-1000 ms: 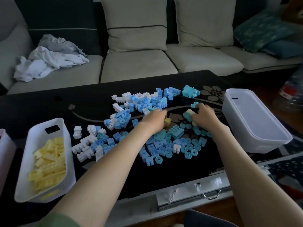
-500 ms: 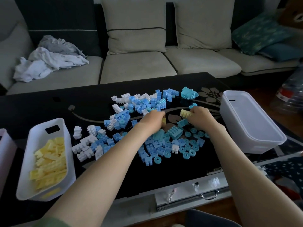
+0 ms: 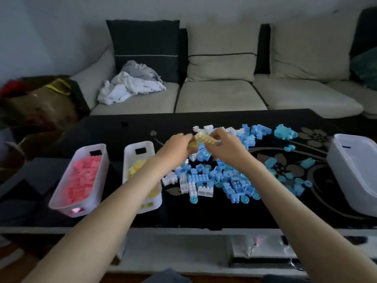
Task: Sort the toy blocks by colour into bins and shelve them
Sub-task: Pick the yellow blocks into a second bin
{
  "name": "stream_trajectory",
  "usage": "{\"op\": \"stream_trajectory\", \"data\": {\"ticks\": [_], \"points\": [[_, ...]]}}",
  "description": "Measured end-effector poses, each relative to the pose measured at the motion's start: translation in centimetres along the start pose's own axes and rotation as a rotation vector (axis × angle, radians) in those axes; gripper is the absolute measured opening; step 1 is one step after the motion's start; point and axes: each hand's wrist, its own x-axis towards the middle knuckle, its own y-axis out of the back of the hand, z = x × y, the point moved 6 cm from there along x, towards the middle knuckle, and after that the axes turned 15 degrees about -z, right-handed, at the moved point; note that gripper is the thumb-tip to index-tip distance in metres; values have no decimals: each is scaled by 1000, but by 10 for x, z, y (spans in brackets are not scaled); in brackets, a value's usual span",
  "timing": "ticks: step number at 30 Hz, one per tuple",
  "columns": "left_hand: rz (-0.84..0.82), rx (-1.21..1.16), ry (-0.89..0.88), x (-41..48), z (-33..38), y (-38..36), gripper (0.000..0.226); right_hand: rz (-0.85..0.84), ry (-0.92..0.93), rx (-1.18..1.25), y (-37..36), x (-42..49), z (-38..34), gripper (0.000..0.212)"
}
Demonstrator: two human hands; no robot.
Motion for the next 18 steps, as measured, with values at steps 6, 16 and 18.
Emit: {"op": "stream_trajectory", "data": {"ticks": [6, 16, 18], "points": [[-51, 109, 326, -60, -81, 12, 25, -145, 212, -81, -90, 2, -56, 21], [46, -1, 444, -97, -122, 0, 78, -305, 285, -27, -142, 2, -84, 47], [80, 13, 439, -103, -126, -2, 80, -370, 302, -36, -151, 1, -86, 47]]}}
